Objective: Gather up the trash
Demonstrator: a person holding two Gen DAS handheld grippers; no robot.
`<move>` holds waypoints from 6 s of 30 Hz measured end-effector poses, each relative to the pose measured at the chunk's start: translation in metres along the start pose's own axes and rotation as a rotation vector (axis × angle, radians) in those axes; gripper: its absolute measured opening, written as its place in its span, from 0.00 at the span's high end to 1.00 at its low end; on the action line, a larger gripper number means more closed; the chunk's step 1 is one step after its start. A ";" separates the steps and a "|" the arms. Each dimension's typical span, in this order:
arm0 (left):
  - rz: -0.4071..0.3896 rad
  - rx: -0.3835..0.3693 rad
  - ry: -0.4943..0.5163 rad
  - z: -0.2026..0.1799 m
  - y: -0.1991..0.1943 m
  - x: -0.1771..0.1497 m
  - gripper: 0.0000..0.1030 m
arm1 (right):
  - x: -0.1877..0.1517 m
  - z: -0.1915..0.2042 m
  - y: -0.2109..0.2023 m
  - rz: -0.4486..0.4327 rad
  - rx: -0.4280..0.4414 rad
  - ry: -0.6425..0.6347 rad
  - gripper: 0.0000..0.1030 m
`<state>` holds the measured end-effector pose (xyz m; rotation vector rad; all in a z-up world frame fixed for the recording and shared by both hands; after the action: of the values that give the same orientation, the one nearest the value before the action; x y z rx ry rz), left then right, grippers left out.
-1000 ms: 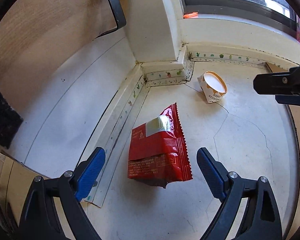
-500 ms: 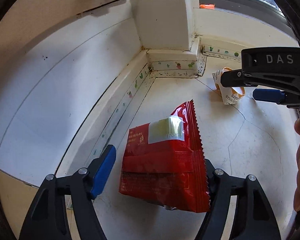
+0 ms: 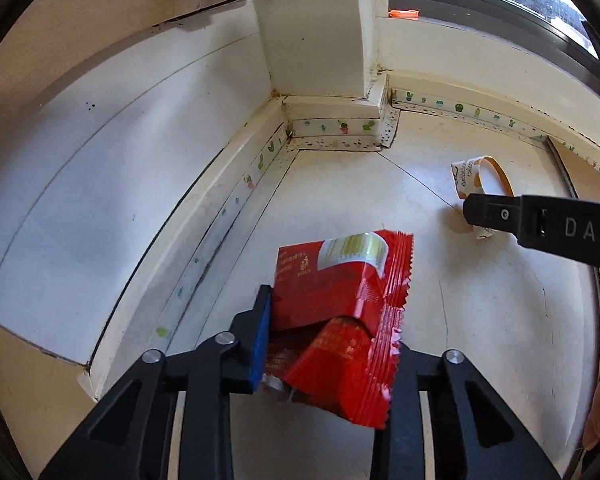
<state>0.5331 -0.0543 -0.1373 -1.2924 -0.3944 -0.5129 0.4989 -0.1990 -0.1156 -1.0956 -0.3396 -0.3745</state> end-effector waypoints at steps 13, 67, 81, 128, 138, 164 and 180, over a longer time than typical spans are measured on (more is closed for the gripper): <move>-0.019 -0.092 0.061 0.013 -0.110 -0.074 0.83 | -0.097 0.041 -0.101 -0.014 0.047 -0.024 0.53; 0.357 -0.273 0.050 0.005 -0.121 -0.486 0.83 | -0.508 0.038 -0.060 0.301 -0.049 0.011 0.53; 0.467 -0.312 0.036 -0.008 -0.082 -0.506 0.78 | -0.518 0.032 -0.025 0.370 -0.051 0.031 0.52; 0.170 -0.353 0.097 0.024 -0.214 -0.420 0.23 | -0.451 0.069 -0.133 0.116 -0.096 0.004 0.50; 0.028 -0.309 0.049 0.052 -0.278 -0.356 0.23 | -0.406 0.105 -0.209 -0.022 -0.119 -0.024 0.43; -0.244 -0.208 -0.076 0.125 -0.420 -0.268 0.09 | -0.351 0.188 -0.343 -0.337 -0.134 -0.120 0.26; -0.277 -0.178 -0.057 0.123 -0.437 -0.263 0.09 | -0.349 0.186 -0.362 -0.404 -0.168 -0.102 0.26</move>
<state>0.0696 0.0183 0.0979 -1.4342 -0.5906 -0.7588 0.0099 -0.1340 0.0940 -1.2127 -0.6325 -0.7176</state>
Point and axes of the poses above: each gripper's, at about its wrist camera, not at the fingertips, and y roughly the way its jaws point, z to its left, x to its top, the point moved 8 cm from there along y, roughly the way its jaws point, and after that the axes turned 9 degrees about x, right-handed, at the moved point
